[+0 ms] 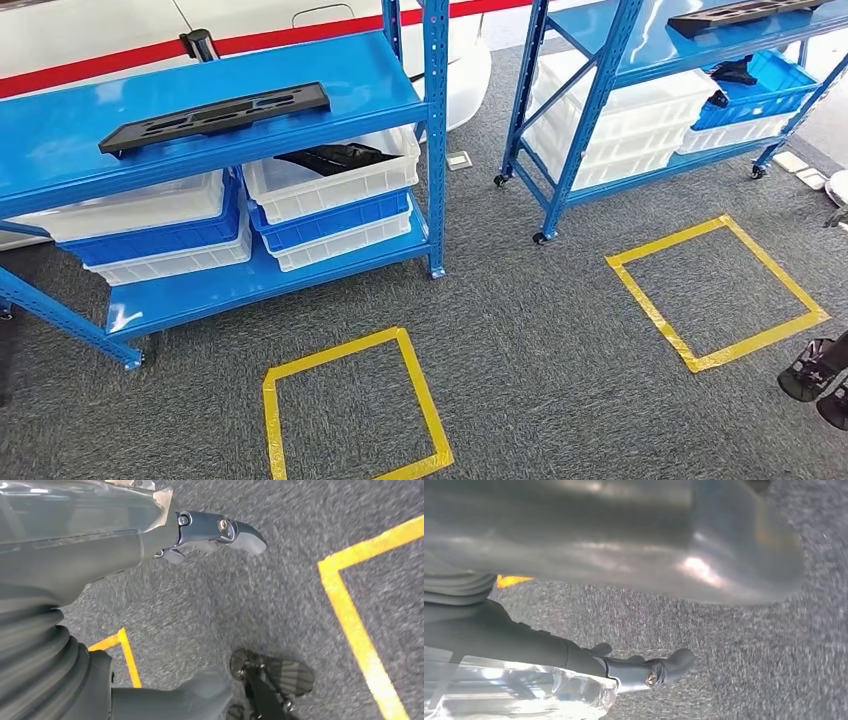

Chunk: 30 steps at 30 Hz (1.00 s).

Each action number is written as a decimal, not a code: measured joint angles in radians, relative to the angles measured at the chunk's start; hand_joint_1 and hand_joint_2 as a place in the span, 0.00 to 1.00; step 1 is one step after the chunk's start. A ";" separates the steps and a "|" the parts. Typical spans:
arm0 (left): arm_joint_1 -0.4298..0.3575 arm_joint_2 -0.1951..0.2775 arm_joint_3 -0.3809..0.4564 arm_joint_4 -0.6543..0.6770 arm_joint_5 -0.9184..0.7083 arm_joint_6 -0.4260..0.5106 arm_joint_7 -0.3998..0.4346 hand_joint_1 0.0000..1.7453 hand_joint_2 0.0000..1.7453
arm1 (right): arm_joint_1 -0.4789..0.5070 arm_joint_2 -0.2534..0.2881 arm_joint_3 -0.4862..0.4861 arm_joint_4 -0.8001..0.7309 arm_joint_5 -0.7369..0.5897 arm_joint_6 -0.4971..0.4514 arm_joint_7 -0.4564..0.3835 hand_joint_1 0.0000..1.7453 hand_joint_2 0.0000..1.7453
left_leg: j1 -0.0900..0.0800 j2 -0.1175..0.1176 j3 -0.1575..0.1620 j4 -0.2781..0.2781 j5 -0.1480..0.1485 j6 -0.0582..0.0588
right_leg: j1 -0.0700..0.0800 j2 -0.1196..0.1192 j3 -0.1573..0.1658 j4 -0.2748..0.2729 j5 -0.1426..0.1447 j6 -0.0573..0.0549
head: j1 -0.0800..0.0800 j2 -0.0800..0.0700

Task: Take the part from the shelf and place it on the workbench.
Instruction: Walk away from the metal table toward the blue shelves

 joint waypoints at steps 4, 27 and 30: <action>-0.003 0.002 -0.001 0.000 0.000 0.000 0.000 0.00 1.00 | 0.004 0.001 0.001 -0.004 0.000 0.000 0.000 0.00 0.00 | 0.006 0.081 -0.100 0.199 -0.106 -0.020 | 0.002 -0.035 0.006 -0.002 -0.001 -0.021 | -0.006 0.000; -0.001 0.003 -0.003 0.001 0.007 -0.005 0.000 0.00 1.00 | 0.017 -0.003 0.018 -0.018 -0.013 0.012 0.000 0.00 0.00 | -0.002 -0.002 0.005 -0.016 0.017 0.014 | 0.002 0.019 -0.003 0.001 -0.007 0.033 | 0.005 0.000; 0.002 0.004 -0.003 0.001 0.007 -0.006 0.001 0.00 1.00 | 0.015 -0.003 0.021 -0.020 -0.014 0.013 0.000 0.00 0.00 | 0.001 -0.007 -0.001 -0.009 0.011 0.001 | 0.002 0.003 0.004 -0.003 -0.003 0.006 | 0.005 0.000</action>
